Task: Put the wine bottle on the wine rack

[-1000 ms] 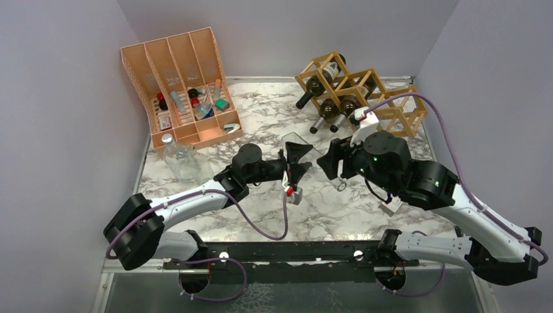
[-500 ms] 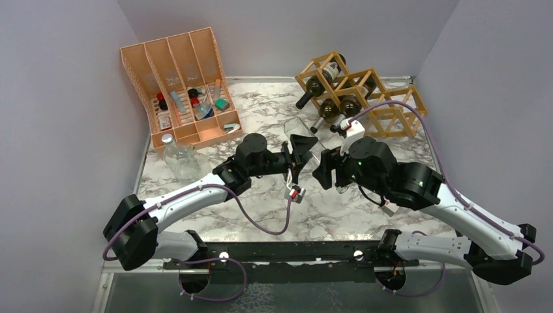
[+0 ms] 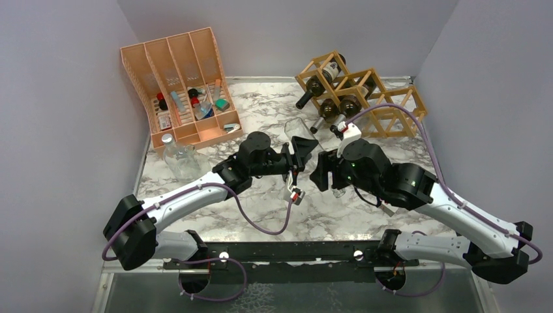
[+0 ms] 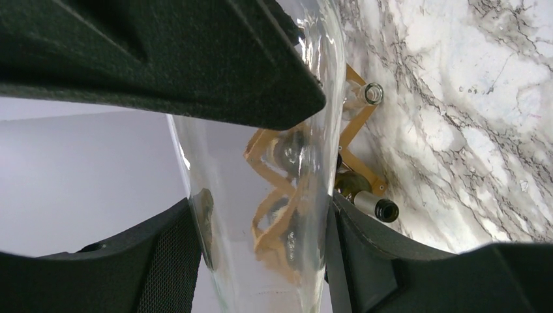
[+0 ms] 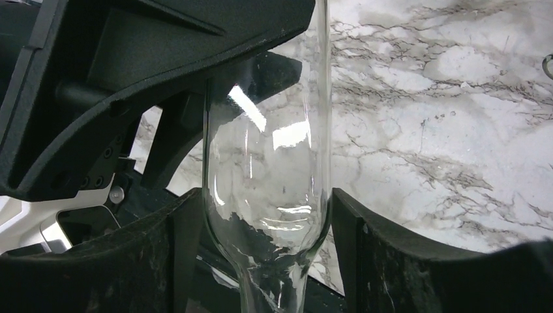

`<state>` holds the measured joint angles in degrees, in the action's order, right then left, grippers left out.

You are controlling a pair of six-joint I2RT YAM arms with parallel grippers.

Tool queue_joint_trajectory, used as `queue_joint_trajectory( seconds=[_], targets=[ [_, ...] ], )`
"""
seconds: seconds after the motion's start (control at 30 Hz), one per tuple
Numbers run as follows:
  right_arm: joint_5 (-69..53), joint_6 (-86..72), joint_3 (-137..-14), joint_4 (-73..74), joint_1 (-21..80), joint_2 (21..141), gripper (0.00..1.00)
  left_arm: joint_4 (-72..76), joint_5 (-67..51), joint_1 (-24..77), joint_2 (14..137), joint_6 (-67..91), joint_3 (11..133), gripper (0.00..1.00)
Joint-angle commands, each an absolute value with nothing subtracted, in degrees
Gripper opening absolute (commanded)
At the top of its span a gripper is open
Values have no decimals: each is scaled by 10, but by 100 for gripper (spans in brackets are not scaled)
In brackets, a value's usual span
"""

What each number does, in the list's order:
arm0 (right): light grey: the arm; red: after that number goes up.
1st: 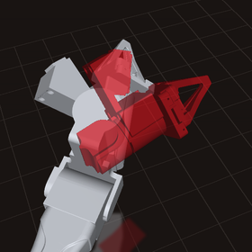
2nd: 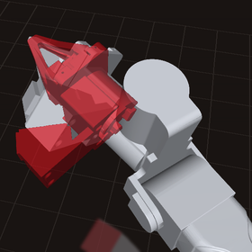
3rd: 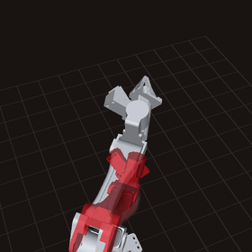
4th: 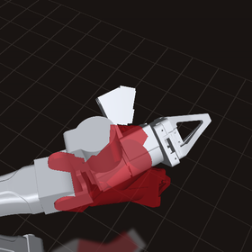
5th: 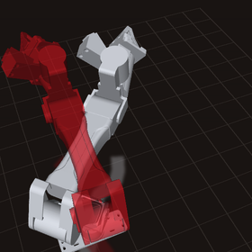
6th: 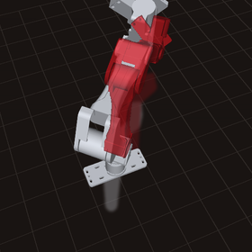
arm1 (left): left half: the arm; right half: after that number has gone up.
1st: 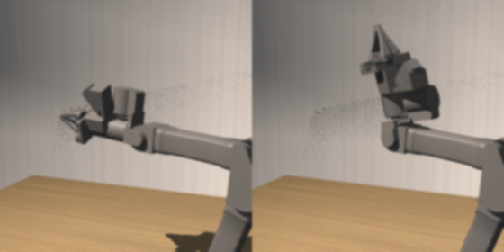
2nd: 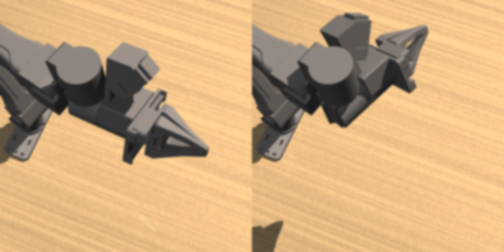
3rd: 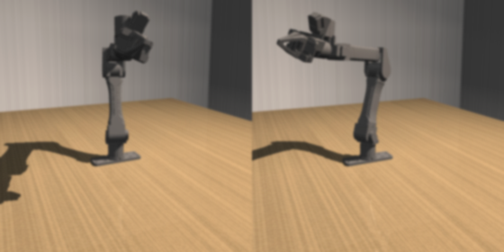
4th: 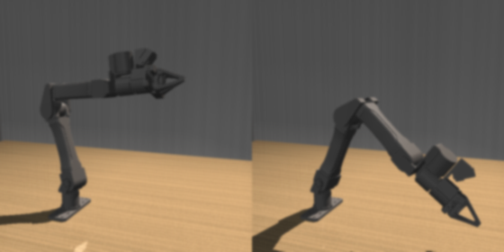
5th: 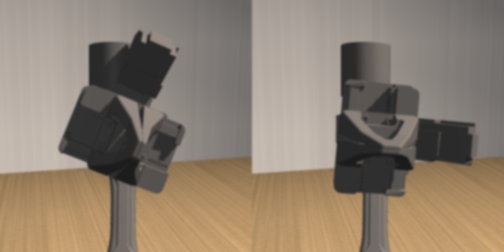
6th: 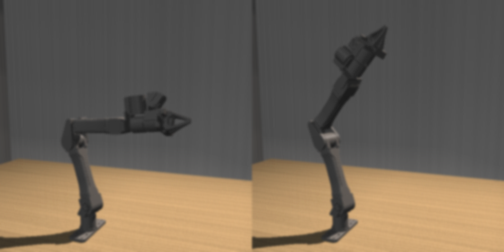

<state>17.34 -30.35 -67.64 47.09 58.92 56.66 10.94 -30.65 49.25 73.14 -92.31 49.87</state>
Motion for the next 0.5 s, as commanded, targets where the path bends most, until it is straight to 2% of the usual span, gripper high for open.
queue_joint_trajectory(
  seconds=[0.0,0.17,0.27,0.37,0.43,0.47],
  targets=[
    [144,-312,-668,455,593,572,73,150,-300,496,716,-951,532,0],
    [151,-313,-655,441,592,571,73,150,-307,497,715,-956,532,0],
    [163,-313,-646,420,592,569,65,156,-311,497,715,-952,530,4],
    [191,-315,-645,410,593,569,37,164,-312,497,715,-945,525,16],
    [212,-317,-649,409,593,568,16,170,-307,497,715,-937,521,36],
    [223,-318,-649,410,593,565,9,175,-304,497,715,-932,517,42]
  ],
)
